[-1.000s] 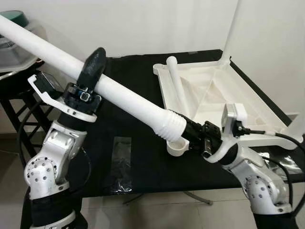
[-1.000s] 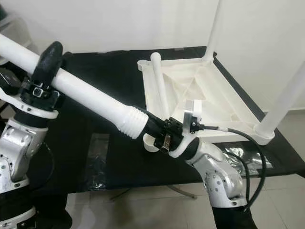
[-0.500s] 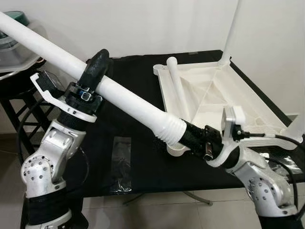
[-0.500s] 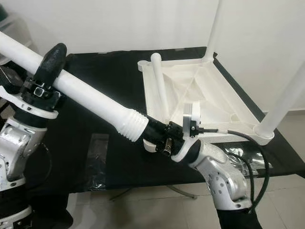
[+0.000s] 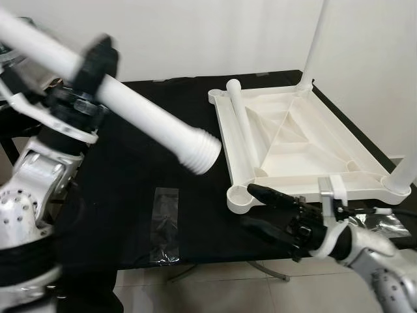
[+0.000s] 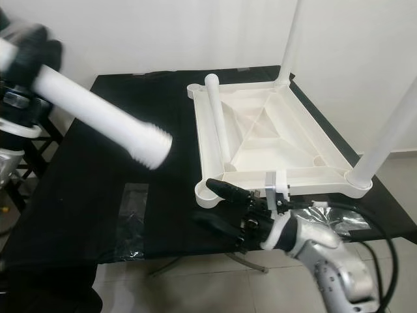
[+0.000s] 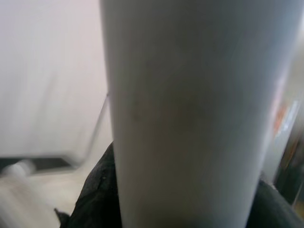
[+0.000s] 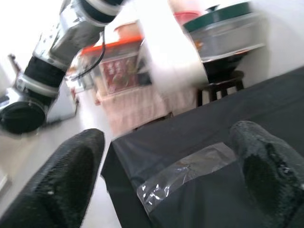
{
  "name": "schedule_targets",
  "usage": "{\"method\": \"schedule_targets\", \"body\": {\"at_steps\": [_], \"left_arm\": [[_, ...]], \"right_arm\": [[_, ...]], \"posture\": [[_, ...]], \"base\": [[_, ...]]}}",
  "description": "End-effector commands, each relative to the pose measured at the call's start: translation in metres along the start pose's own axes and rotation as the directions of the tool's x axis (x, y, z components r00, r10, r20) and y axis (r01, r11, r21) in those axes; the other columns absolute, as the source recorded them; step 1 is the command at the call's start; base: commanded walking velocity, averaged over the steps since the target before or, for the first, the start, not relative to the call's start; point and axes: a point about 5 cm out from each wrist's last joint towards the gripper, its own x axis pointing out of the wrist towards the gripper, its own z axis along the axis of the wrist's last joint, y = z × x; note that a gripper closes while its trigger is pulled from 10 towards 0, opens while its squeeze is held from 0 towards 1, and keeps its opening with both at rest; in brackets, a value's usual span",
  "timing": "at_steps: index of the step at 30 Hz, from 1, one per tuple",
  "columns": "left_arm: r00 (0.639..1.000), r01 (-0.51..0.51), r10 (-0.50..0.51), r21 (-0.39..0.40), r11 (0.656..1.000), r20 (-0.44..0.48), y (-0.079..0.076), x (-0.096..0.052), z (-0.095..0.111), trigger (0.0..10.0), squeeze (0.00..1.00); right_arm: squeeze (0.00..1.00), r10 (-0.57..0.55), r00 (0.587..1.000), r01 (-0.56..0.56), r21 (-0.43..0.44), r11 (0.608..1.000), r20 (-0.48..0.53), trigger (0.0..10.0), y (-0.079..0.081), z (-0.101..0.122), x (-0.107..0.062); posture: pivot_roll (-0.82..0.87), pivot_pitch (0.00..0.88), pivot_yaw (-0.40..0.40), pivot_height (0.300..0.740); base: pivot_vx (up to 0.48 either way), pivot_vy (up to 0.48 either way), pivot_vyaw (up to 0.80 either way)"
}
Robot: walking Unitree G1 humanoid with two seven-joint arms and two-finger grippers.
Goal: Building children table
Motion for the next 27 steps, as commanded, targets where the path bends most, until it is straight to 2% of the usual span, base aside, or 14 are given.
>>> {"method": "schedule_targets", "body": {"at_steps": [1, 3, 4, 6, 7, 9, 10, 11, 14, 16, 21, 23, 25, 27], "left_arm": [[0.984, 0.085, -0.066, 0.11, 0.99, -0.168, -0.007, 0.007, -0.025, 0.0, 0.0], [0.984, 0.085, -0.066, 0.11, 0.99, -0.168, -0.007, 0.007, -0.025, 0.0, 0.0], [0.947, 0.198, -0.15, 0.147, 0.969, -0.284, -0.015, 0.017, -0.045, 0.0, 0.0], [0.947, 0.198, -0.15, 0.147, 0.969, -0.284, -0.015, 0.017, -0.045, 0.0, 0.0], [0.891, 0.34, -0.272, 0.135, 0.931, -0.363, -0.029, 0.03, -0.063, 0.0, 0.0], [0.891, 0.34, -0.272, 0.135, 0.931, -0.363, -0.029, 0.03, -0.063, 0.0, 0.0], [0.866, 0.393, -0.325, 0.117, 0.912, -0.379, -0.036, 0.034, -0.067, 0.0, 0.0], [0.839, 0.447, -0.384, 0.086, 0.89, -0.386, -0.043, 0.037, -0.069, 0.0, 0.0], [0.818, 0.483, -0.421, 0.072, 0.873, -0.391, -0.047, 0.038, -0.07, 0.0, 0.0], [0.741, 0.595, -0.534, 0.029, 0.803, -0.407, -0.062, 0.04, -0.074, 0.0, 0.0], [0.693, 0.653, -0.588, 0.018, 0.757, -0.417, -0.068, 0.04, -0.076, 0.0, 0.0], [0.65, 0.706, -0.665, -0.032, 0.708, -0.368, -0.078, 0.044, -0.074, 0.0, 0.0], [0.65, 0.706, -0.665, -0.032, 0.708, -0.368, -0.078, 0.044, -0.074, 0.0, 0.0], [0.613, 0.742, -0.714, -0.063, 0.667, -0.337, -0.085, 0.046, -0.073, 0.0, 0.0]], "right_arm": [[1.0, 0.062, 0.997, -0.064, -0.063, 0.996, -0.042, 10.0, 0.003, 0.008, 0.011], [1.0, 0.062, 0.997, -0.064, -0.063, 0.996, -0.042, 10.0, 0.003, 0.008, 0.011], [1.0, 0.1, 0.99, -0.112, -0.114, 0.987, -0.099, 10.0, -0.001, 0.01, 0.023], [1.0, 0.1, 0.99, -0.112, -0.114, 0.987, -0.099, 10.0, -0.001, 0.01, 0.023], [0.37, 0.15, 0.974, -0.176, -0.154, 0.972, -0.167, 10.0, -0.007, 0.008, 0.039], [0.37, 0.15, 0.974, -0.176, -0.154, 0.972, -0.167, 10.0, -0.007, 0.008, 0.039], [0.0, 0.174, 0.965, -0.206, -0.16, 0.965, -0.193, 10.0, -0.008, 0.007, 0.045], [0.0, 0.197, 0.958, -0.231, -0.158, 0.96, -0.207, 10.0, -0.01, 0.006, 0.048], [0.0, 0.212, 0.954, -0.247, -0.155, 0.957, -0.213, 10.0, -0.01, 0.005, 0.05], [0.0, 0.245, 0.941, -0.283, -0.149, 0.947, -0.231, 10.0, -0.015, 0.003, 0.057], [0.0, 0.265, 0.933, -0.305, -0.147, 0.941, -0.244, 10.0, -0.017, 0.003, 0.062], [0.0, 0.338, 0.91, -0.377, -0.142, 0.915, -0.24, 10.0, -0.014, 0.005, 0.074], [0.0, 0.338, 0.91, -0.377, -0.142, 0.915, -0.24, 10.0, -0.014, 0.005, 0.074], [0.0, 0.397, 0.887, -0.435, -0.139, 0.89, -0.236, 10.0, -0.012, 0.007, 0.084]], "posture": [[-0.05, 0.082, 0.033, 0.74], [-0.05, 0.082, 0.033, 0.74], [-0.05, 0.07, 0.025, 0.74], [-0.05, 0.07, 0.025, 0.74], [-0.04, 0.058, 0.019, 0.74], [-0.04, 0.058, 0.019, 0.74], [-0.04, 0.056, 0.019, 0.74], [-0.04, 0.053, 0.016, 0.74], [-0.04, 0.053, 0.016, 0.74], [-0.04, 0.06, 0.009, 0.74], [-0.03, 0.061, 0.008, 0.74], [-0.03, 0.071, 0.008, 0.74], [-0.03, 0.071, 0.008, 0.74], [-0.03, 0.072, 0.006, 0.74]], "base": [[0.0, 0.0, 0.0], [0.0, 0.0, 0.0], [0.0, 0.0, 0.0], [0.0, 0.0, 0.0], [0.0, 0.0, 0.0], [0.0, 0.0, 0.0], [0.0, 0.0, 0.0], [0.0, 0.0, 0.0], [0.0, 0.0, 0.0], [0.0, 0.0, 0.0], [0.0, 0.0, 0.0], [0.0, 0.0, 0.0], [0.0, 0.0, 0.0], [0.0, 0.0, 0.0]]}}
